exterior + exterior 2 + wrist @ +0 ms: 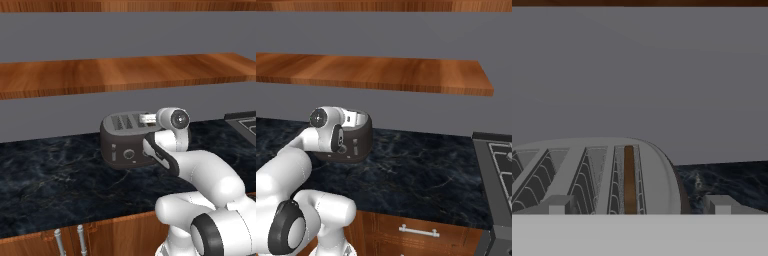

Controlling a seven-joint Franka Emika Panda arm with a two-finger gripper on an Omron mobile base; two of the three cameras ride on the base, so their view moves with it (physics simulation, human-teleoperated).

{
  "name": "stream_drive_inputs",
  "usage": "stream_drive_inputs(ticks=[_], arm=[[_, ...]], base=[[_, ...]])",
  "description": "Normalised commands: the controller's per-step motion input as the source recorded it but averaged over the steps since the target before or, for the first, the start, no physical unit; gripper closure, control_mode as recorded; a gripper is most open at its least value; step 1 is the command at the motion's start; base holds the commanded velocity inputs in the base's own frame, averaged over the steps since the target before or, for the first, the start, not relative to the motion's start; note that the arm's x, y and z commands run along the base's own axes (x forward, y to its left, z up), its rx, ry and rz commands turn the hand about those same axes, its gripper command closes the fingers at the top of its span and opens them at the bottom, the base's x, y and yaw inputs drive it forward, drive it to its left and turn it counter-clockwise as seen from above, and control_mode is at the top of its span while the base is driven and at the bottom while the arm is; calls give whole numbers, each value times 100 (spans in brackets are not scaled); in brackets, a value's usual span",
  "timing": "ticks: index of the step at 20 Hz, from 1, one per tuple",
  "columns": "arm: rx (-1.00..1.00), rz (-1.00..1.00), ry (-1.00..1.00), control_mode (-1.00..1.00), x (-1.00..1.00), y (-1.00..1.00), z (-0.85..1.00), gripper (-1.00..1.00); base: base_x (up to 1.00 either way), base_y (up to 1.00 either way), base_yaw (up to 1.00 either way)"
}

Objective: Start the toaster. Once the lever pops up, take the bread to the plate on the dining counter.

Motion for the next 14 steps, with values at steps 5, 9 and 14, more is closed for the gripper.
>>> stream_drive_inputs(ticks=[5,9,14], arm=[[0,0,0,-100,0,0,0,-100],[0,0,0,-100,0,0,0,-100],[0,0,0,-100,0,0,0,-100]], base=[[0,0,0],[0,0,0],[0,0,0]])
